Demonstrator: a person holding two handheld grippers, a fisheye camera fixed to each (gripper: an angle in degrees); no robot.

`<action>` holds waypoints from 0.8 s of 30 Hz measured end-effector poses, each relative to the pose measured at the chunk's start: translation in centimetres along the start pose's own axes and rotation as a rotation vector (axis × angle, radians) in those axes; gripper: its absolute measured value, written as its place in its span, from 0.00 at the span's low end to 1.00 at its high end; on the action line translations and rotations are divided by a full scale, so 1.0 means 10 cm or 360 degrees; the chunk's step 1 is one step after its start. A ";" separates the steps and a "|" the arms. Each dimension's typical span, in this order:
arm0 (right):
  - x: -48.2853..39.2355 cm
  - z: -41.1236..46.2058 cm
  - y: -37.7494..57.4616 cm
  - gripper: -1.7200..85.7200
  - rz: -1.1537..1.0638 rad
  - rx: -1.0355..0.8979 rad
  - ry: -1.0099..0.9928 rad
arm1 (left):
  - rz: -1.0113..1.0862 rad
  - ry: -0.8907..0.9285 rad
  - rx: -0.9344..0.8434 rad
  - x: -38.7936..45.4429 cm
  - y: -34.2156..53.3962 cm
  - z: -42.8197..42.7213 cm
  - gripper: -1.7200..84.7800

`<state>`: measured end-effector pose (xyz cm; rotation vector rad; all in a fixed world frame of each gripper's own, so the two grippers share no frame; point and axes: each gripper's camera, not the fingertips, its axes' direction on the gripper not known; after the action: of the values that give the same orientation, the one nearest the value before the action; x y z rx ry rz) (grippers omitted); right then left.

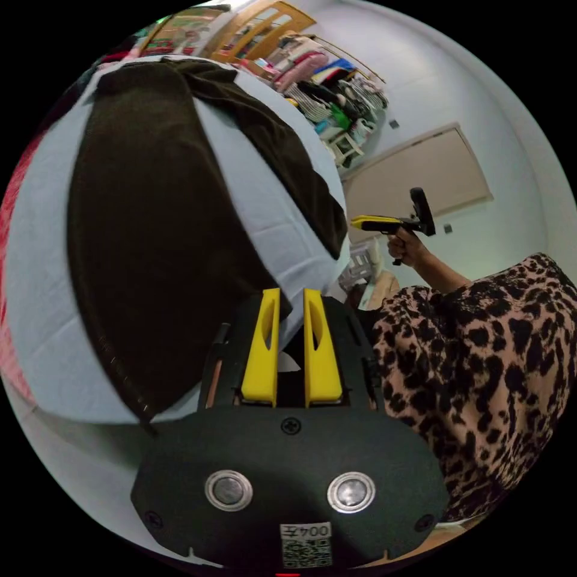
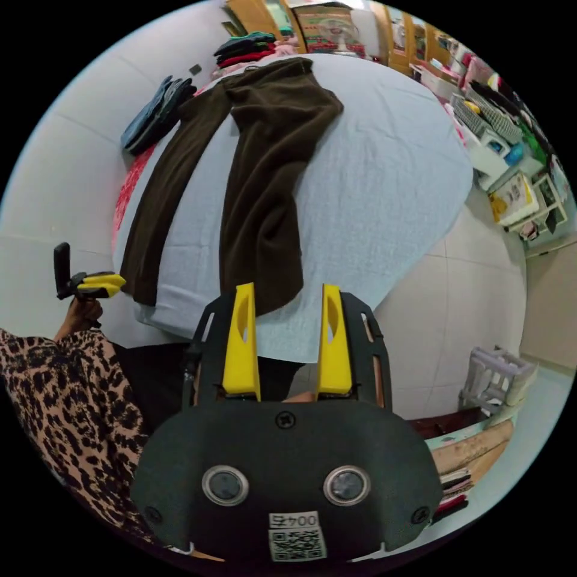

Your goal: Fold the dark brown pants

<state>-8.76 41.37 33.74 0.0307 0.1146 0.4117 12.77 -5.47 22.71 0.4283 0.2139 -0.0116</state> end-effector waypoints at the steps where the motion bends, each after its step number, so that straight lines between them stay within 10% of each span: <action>1: 0.08 0.02 -0.01 0.18 0.0013 -0.0015 -0.0043 | 0.0037 0.0044 -0.0048 0.05 -0.15 0.19 0.10; 6: 0.37 -0.09 -0.31 0.11 0.0010 -0.0054 -0.0464 | 0.0128 0.0063 -0.0213 0.18 -0.58 0.77 0.12; 14: 0.48 0.01 -1.04 0.09 -0.0221 -0.0310 -0.0301 | 0.0190 -0.0008 -0.0242 0.28 -0.98 1.16 0.14; 24: 1.83 -0.43 -0.11 0.13 0.0146 -0.0136 -0.0492 | 0.0120 0.0187 -0.0507 0.16 -1.34 1.84 0.17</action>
<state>7.86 47.70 27.50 0.0151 -0.2101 0.4984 17.35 -25.23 33.17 0.1190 0.3098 0.1209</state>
